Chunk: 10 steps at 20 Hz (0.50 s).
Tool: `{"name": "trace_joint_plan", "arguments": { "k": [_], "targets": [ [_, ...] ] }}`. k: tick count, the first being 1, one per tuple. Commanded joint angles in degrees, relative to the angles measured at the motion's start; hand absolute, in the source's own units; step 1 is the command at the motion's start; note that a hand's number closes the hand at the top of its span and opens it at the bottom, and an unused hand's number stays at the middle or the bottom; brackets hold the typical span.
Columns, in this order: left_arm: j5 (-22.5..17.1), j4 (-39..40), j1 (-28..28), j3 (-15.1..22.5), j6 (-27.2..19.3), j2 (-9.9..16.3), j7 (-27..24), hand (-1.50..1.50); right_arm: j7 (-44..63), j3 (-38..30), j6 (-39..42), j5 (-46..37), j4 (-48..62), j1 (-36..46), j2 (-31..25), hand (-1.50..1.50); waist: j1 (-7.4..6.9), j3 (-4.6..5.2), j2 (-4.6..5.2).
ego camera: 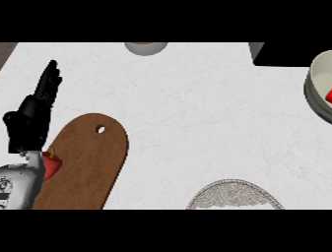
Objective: Pick the can from the placemat and place it in the bowl
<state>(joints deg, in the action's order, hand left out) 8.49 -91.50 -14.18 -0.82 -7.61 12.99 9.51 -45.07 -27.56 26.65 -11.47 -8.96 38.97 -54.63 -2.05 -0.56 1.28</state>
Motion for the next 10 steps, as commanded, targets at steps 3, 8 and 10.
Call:
{"name": "trace_joint_plan", "arguments": {
  "k": [3,8,10],
  "targets": [
    [0.9,0.6,0.0,0.0,-1.2,-0.6,0.2,0.00,-8.2,-0.2,13.3,1.1,-1.3,-4.0,-2.0,-1.50,0.70,-0.10,-0.08],
    [-0.5,-0.8,2.1,-0.9,0.3,0.3,-0.6,0.00,-10.9,0.0,15.5,1.9,-2.8,-9.3,-2.3,-1.50,1.16,-0.10,-0.54],
    [1.0,0.4,1.0,0.4,-1.6,-1.6,-0.3,0.00,-10.2,0.1,15.6,2.5,-3.9,-8.6,-1.9,-1.50,1.37,-0.08,-0.35]
  ]
}}
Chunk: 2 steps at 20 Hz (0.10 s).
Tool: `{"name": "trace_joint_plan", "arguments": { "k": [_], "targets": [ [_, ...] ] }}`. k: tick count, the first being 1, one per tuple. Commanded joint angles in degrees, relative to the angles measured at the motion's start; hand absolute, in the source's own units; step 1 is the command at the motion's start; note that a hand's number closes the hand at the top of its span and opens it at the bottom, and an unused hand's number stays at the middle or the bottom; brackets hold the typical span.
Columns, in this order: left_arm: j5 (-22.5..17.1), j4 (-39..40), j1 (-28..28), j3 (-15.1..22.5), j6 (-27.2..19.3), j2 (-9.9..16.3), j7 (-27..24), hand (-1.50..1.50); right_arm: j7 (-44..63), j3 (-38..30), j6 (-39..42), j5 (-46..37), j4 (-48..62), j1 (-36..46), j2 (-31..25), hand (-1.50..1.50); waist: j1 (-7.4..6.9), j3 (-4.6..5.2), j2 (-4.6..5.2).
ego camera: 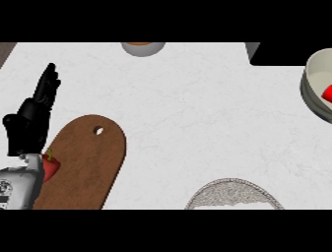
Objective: Pick the can from the placemat and place it in the bowl
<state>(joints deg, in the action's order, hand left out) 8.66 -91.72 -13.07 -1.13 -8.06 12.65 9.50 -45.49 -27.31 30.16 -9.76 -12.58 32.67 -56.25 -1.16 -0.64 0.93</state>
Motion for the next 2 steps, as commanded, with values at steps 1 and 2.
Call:
{"name": "trace_joint_plan", "arguments": {
  "k": [1,2],
  "targets": [
    [-0.3,1.5,-0.8,-1.6,0.5,1.4,-1.0,0.00,-10.9,0.6,11.7,0.2,-1.0,-3.7,0.4,-1.50,0.51,0.03,0.04],
    [-0.2,-0.2,0.3,0.3,0.2,-0.5,0.2,0.00,-10.9,-0.2,11.5,1.3,-0.9,-3.9,0.4,-1.50,0.38,0.04,-0.23]
  ]
}}
